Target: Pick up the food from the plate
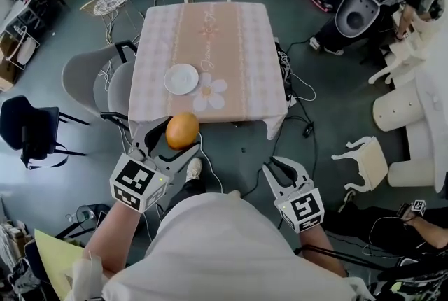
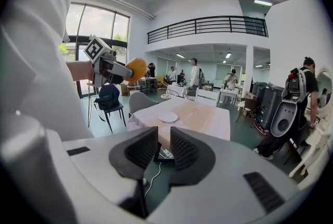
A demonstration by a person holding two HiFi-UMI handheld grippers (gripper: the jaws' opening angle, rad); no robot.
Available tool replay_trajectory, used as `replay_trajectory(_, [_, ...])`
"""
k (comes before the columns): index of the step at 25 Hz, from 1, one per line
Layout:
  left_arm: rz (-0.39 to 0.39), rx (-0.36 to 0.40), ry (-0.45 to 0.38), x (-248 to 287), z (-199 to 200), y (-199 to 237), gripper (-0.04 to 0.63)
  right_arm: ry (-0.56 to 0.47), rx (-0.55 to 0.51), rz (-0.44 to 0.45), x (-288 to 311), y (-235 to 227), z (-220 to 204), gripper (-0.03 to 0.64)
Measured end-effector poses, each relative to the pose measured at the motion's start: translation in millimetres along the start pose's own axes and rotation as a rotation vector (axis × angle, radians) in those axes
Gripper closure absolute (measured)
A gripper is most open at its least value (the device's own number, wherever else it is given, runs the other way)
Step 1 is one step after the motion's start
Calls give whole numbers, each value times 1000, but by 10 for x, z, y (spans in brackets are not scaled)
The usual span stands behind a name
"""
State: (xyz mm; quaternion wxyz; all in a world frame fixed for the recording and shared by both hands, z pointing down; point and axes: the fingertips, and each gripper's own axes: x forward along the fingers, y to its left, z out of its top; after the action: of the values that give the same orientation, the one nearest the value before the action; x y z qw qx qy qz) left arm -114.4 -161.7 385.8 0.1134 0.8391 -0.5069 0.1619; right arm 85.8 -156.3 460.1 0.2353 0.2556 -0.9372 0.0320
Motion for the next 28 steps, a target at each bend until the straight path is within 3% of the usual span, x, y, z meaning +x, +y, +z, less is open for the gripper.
replay_trajectory(28, [-3,-25,-4,-109,-88,-17,242,-14,-49,90,378,258,113,589])
